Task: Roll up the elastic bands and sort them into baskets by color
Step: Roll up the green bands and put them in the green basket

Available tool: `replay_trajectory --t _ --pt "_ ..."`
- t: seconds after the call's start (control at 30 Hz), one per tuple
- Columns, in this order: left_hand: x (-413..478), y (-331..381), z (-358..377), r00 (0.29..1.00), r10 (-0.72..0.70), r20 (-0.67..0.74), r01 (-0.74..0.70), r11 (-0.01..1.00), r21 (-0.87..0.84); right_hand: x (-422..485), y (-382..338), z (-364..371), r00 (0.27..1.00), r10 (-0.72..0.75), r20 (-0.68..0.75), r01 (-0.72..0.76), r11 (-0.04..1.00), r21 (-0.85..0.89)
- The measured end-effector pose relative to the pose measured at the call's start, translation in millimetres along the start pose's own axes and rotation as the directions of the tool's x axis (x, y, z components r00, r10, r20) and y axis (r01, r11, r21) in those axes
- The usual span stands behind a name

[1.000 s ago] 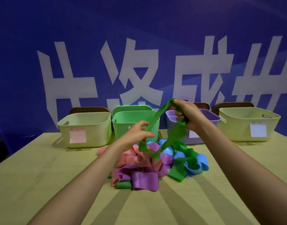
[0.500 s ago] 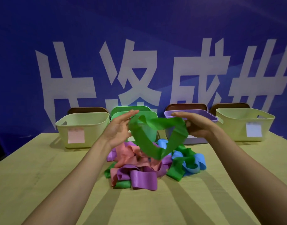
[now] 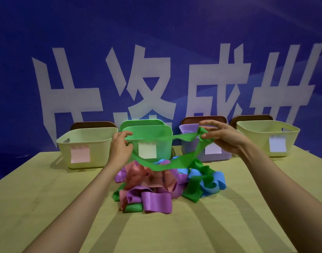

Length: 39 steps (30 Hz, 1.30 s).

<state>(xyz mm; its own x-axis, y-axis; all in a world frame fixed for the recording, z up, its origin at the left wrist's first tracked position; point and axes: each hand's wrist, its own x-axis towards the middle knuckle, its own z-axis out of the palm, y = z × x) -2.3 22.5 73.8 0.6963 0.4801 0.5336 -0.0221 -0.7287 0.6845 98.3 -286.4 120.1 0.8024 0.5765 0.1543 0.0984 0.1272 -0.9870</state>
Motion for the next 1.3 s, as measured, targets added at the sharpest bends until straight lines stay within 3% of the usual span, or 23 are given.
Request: replay_trajectory --t 0.07,0.1,0.17,0.23,0.27,0.4,0.53,0.6,0.63,0.73,0.83,0.97,1.2,1.3 --pt "1 2 -2 0.984 -0.159 0.084 0.170 0.977 -0.132 3 3 0 0.999 -0.003 -0.052 -0.003 0.992 -0.128" --pt "0 6 -4 0.948 -0.255 0.189 0.300 0.914 -0.273 4 5 0 0.997 -0.009 -0.074 -0.005 0.983 -0.186" --pt "-2 15 -7 0.840 -0.351 0.413 0.536 0.647 -0.542 6 7 4 0.995 -0.030 -0.094 0.003 0.963 -0.271" --pt "-3 21 -13 0.776 -0.369 0.512 0.630 0.394 -0.670 8 10 9 0.992 -0.055 -0.110 0.017 0.947 -0.321" --pt "-2 22 -16 0.760 -0.367 0.537 0.645 0.318 -0.695 9 11 11 0.990 -0.065 -0.123 0.019 0.940 -0.340" --pt "-1 17 -30 0.697 -0.224 0.681 0.717 0.207 -0.665 11 17 20 0.989 -0.008 -0.146 -0.036 0.954 -0.297" --pt "1 12 -36 0.729 -0.109 0.675 0.684 0.151 -0.714 14 20 18 0.974 0.102 -0.201 -0.077 0.989 0.126" --pt "2 10 -36 0.761 -0.129 0.636 0.649 0.177 -0.740 16 19 16 0.978 0.107 -0.180 -0.055 0.961 0.271" --pt "3 9 -36 0.772 -0.149 0.617 0.634 0.240 -0.735 15 17 15 0.985 0.088 -0.146 -0.047 0.962 0.268" --pt "3 6 -32 0.832 -0.252 0.494 0.553 0.438 -0.709 12 16 15 0.995 0.055 -0.080 -0.054 0.998 0.022" --pt "3 4 -27 0.864 -0.338 0.374 0.496 0.439 -0.749 13 16 19 0.983 -0.031 -0.182 -0.007 0.979 -0.204" --pt "2 -1 -24 0.862 -0.392 0.323 0.478 0.415 -0.774 13 11 26 0.962 -0.148 -0.230 0.088 0.964 -0.250" --pt "-15 -5 -29 0.869 -0.415 0.268 0.493 0.687 -0.534 7 1 29 0.962 -0.153 -0.226 0.046 0.907 -0.418" --pt "-21 -4 -33 0.861 -0.394 0.321 0.508 0.677 -0.533 5 -6 34 0.949 -0.156 -0.275 0.032 0.912 -0.409"
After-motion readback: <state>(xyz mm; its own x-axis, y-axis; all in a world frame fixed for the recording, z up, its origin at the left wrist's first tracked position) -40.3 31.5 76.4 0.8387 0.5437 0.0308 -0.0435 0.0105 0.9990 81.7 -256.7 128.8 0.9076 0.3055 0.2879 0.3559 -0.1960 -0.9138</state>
